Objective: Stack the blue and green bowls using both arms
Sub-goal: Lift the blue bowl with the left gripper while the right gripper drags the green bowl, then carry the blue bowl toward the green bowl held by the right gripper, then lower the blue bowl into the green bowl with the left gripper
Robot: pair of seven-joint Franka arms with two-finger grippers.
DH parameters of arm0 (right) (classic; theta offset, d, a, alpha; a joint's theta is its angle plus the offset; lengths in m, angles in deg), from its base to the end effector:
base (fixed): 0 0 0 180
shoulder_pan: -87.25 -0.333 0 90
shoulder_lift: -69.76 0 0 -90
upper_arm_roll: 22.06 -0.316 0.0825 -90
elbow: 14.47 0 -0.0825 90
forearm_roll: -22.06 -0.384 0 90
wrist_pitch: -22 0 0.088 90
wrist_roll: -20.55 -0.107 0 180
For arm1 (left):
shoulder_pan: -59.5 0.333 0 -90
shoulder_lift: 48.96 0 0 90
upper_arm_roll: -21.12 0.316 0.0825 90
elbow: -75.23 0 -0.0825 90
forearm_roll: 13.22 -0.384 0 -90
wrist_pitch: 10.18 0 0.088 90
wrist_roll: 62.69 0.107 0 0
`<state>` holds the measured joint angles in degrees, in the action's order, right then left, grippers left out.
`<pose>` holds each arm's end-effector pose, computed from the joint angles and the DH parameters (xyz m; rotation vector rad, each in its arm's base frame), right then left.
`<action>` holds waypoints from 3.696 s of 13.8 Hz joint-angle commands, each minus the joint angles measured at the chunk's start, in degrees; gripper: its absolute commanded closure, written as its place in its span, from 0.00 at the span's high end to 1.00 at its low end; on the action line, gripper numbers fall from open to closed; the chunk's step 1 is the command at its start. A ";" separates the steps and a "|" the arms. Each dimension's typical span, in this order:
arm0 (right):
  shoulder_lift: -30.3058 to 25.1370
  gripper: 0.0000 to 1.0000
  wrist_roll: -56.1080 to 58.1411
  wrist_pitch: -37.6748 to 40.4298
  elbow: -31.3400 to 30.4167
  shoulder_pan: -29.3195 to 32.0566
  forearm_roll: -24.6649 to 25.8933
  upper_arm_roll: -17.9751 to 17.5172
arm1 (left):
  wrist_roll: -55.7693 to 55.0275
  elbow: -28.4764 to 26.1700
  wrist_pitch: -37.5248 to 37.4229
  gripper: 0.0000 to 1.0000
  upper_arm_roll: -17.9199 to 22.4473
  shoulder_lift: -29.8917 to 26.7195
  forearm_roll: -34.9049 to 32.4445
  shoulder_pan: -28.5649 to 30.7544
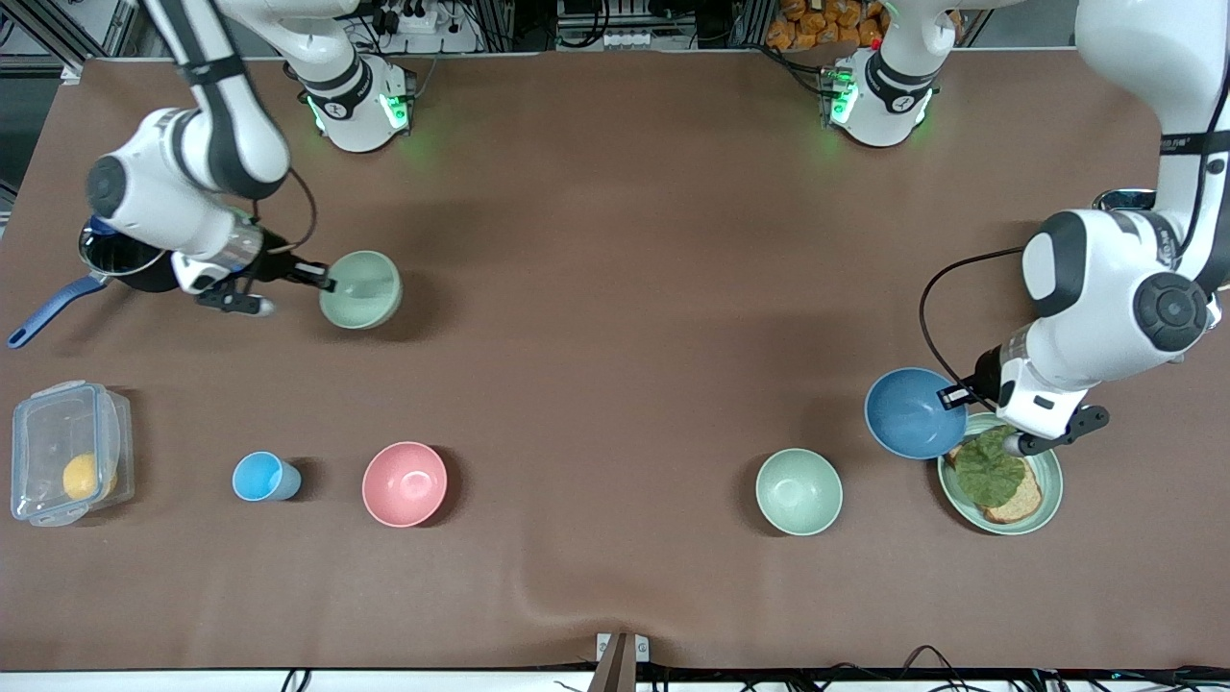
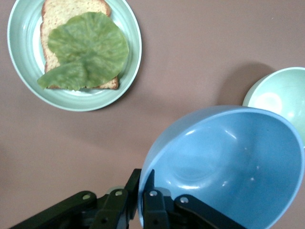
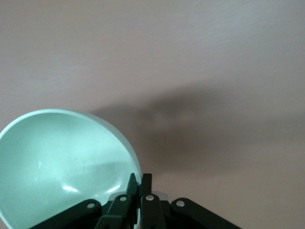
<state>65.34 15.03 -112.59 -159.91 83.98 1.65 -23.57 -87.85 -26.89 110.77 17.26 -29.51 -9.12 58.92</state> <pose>0.4378 0.0415 0.2922 -2.8814 0.4041 0.1920 0.6383 -0.0497 0.3654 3.0012 0.6123 -0.0481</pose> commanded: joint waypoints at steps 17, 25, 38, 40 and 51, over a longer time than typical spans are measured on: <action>20.49 0.00 -52.12 -21.93 12.11 -39.52 -0.33 -0.60 | -9.64 -13.63 2.97 0.00 -7.03 -9.44 13.13 -0.22; 22.70 0.29 -54.33 -23.61 13.69 -40.67 -0.42 -0.34 | -23.07 -22.86 16.07 0.00 -17.31 -10.06 12.51 -4.43; 22.69 1.00 -61.01 -3.30 22.83 -26.79 -1.99 -0.51 | -39.87 -22.77 20.73 0.00 -17.75 -7.77 12.42 -19.37; 25.23 1.00 -60.40 -4.09 22.83 -25.74 -10.56 -0.34 | -40.40 -22.34 20.82 0.00 -17.67 -5.85 12.42 -21.65; 31.57 1.00 -39.39 -6.20 22.83 -23.79 -49.90 -0.43 | -47.44 -11.53 23.37 0.00 -16.88 5.76 12.07 -28.87</action>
<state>96.68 -25.11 -118.03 -137.76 60.90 -45.46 -23.73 -134.10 -41.62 133.90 -0.36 -26.25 2.62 31.12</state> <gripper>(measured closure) 0.000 0.930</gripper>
